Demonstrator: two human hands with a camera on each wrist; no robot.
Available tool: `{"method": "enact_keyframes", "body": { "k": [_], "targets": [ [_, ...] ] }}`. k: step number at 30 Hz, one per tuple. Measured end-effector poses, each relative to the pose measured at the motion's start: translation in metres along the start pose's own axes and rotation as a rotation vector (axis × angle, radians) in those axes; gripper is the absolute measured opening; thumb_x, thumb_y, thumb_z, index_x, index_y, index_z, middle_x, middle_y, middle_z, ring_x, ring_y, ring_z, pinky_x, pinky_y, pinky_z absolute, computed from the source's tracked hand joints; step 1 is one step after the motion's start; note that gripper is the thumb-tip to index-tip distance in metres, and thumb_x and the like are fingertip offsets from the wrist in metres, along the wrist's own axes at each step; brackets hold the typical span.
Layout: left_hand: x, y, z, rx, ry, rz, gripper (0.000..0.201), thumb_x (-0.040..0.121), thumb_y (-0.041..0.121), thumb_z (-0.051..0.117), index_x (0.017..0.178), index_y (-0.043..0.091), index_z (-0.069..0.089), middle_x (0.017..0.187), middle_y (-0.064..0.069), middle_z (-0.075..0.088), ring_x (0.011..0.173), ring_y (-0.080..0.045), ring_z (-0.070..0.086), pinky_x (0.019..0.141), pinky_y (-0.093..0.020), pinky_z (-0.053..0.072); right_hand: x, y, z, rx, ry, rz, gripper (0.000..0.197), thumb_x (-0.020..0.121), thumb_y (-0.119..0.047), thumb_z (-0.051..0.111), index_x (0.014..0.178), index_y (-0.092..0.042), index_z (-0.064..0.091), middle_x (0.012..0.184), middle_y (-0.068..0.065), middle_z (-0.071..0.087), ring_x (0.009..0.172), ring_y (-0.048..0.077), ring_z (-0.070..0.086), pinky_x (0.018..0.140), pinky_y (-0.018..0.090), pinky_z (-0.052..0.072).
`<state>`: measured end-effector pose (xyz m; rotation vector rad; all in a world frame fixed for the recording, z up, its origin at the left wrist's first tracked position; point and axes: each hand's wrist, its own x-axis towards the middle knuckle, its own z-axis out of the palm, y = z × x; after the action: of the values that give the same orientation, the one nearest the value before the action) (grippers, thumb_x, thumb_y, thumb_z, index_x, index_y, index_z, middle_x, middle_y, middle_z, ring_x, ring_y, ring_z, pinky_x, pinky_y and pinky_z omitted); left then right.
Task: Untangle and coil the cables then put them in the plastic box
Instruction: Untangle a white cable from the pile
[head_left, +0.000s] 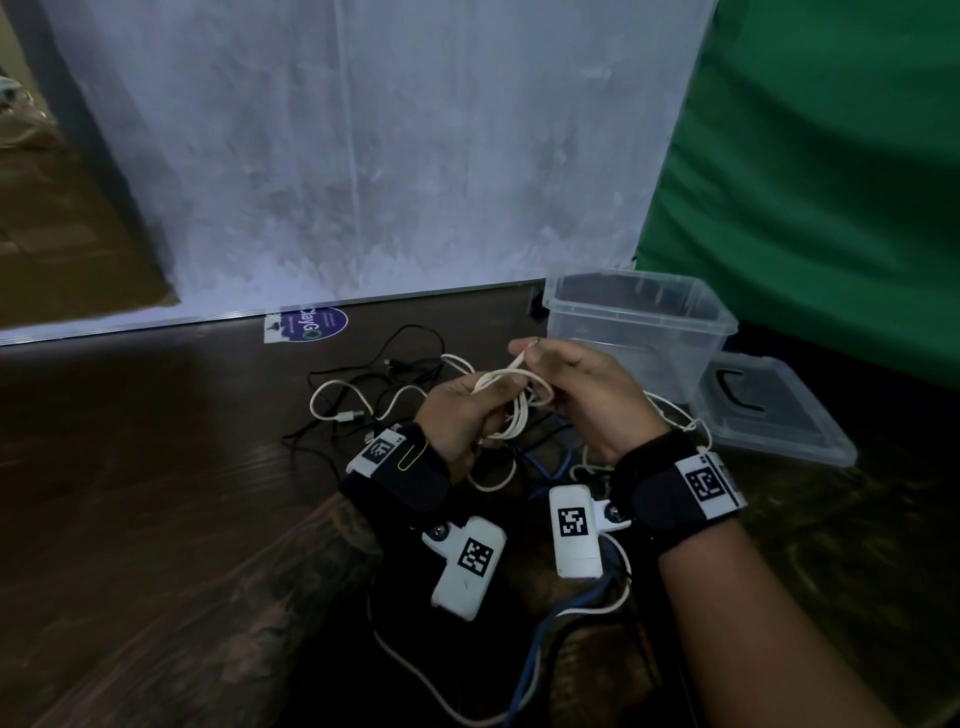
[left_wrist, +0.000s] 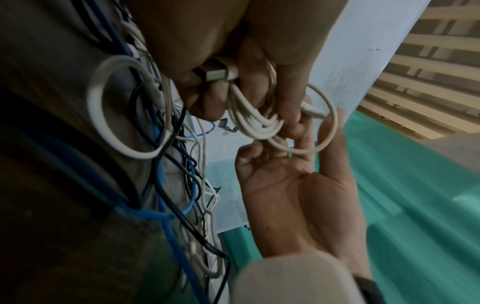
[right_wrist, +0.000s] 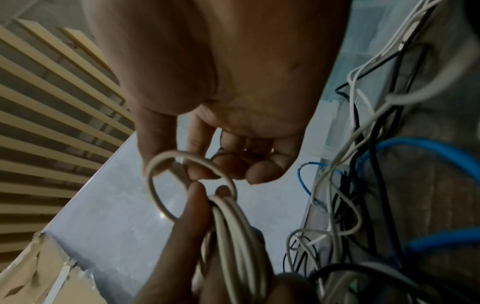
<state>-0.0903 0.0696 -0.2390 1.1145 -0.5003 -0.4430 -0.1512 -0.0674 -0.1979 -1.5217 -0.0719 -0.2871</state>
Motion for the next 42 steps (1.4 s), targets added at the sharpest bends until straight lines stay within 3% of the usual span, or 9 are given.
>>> {"method": "enact_keyframes", "body": {
  "k": [5,11,18,22,26,33,37,40,42],
  "targets": [
    [0.001,0.006,0.004,-0.031,-0.129,-0.143,0.018,0.086,0.026,0.062,0.082,0.008,0.061,0.051,0.005,0.028,0.037,-0.006,0.019,0.041,-0.019,0.014,0.005,-0.001,-0.009,-0.047,0.244,-0.142,0.010,0.093,-0.017,0.065,0.085,-0.014,0.069,0.071,0.002,0.067,0.062,0.012,0.058,0.061,0.025,0.049],
    [-0.004,0.014,0.008,-0.002,-0.281,-0.410,0.047,0.086,0.055,0.047,0.091,0.011,0.064,0.049,0.008,0.032,0.031,-0.003,0.019,0.044,-0.024,0.006,0.005,-0.019,-0.044,-0.015,0.638,-0.327,0.014,0.094,-0.017,0.065,0.081,-0.019,0.065,0.068,-0.004,0.062,0.059,0.007,0.053,0.051,0.021,0.043],
    [-0.006,0.010,0.018,0.035,-0.198,-0.316,0.026,0.098,0.019,0.044,0.087,0.002,0.060,0.053,0.004,0.033,0.038,-0.002,0.023,0.038,-0.018,0.009,0.007,-0.021,-0.049,0.078,0.781,-0.372,0.015,0.095,-0.016,0.064,0.079,-0.018,0.064,0.065,-0.004,0.059,0.056,0.006,0.051,0.048,0.020,0.042],
    [0.000,0.016,0.012,-0.175,-0.136,-0.230,0.018,0.099,0.009,0.036,0.086,0.004,0.048,0.056,0.001,0.041,0.041,-0.005,0.031,0.038,-0.013,0.022,0.006,-0.021,-0.052,0.261,0.641,-0.290,0.012,0.093,-0.015,0.065,0.084,-0.022,0.062,0.076,-0.004,0.065,0.066,0.007,0.059,0.055,0.021,0.048],
    [0.005,0.020,-0.001,-0.272,-0.094,-0.061,0.026,0.095,0.018,0.043,0.078,0.011,0.061,0.067,-0.001,0.035,0.055,-0.010,0.037,0.057,-0.026,0.027,0.007,-0.013,-0.043,0.054,0.365,-0.169,0.023,0.088,-0.001,0.065,0.089,-0.024,0.060,0.083,-0.001,0.068,0.073,0.011,0.064,0.060,0.022,0.049],
    [0.004,0.018,-0.008,-0.193,-0.040,-0.046,0.029,0.096,0.021,0.049,0.078,0.013,0.072,0.081,-0.011,0.051,0.079,-0.026,0.051,0.081,-0.040,0.044,0.008,0.005,-0.010,-0.065,0.142,0.014,0.013,0.092,-0.004,0.062,0.098,-0.014,0.067,0.088,0.008,0.073,0.075,0.016,0.067,0.062,0.026,0.052],
    [0.002,0.020,-0.004,-0.189,0.023,-0.043,0.028,0.098,0.016,0.046,0.093,0.002,0.069,0.087,-0.017,0.062,0.078,-0.029,0.059,0.072,-0.038,0.054,0.007,0.005,0.001,0.013,0.100,0.097,0.013,0.099,-0.017,0.053,0.101,-0.016,0.065,0.093,0.008,0.073,0.074,0.017,0.068,0.062,0.026,0.051],
    [0.001,0.020,-0.005,-0.165,0.060,-0.019,0.039,0.098,0.014,0.045,0.070,0.009,0.072,0.073,-0.012,0.068,0.064,-0.023,0.066,0.058,-0.030,0.054,0.004,0.002,0.006,-0.091,0.016,0.147,0.023,0.099,-0.037,0.054,0.099,-0.020,0.070,0.092,-0.002,0.075,0.084,0.011,0.068,0.070,0.026,0.051],
    [0.002,0.021,-0.006,-0.145,0.077,-0.019,0.029,0.096,0.017,0.051,0.084,-0.003,0.068,0.080,-0.019,0.067,0.071,-0.029,0.066,0.065,-0.034,0.055,0.002,0.002,0.009,-0.252,-0.010,0.178,0.025,0.096,-0.044,0.057,0.091,-0.025,0.071,0.088,-0.010,0.073,0.085,0.008,0.065,0.073,0.027,0.049]
  ]
}}
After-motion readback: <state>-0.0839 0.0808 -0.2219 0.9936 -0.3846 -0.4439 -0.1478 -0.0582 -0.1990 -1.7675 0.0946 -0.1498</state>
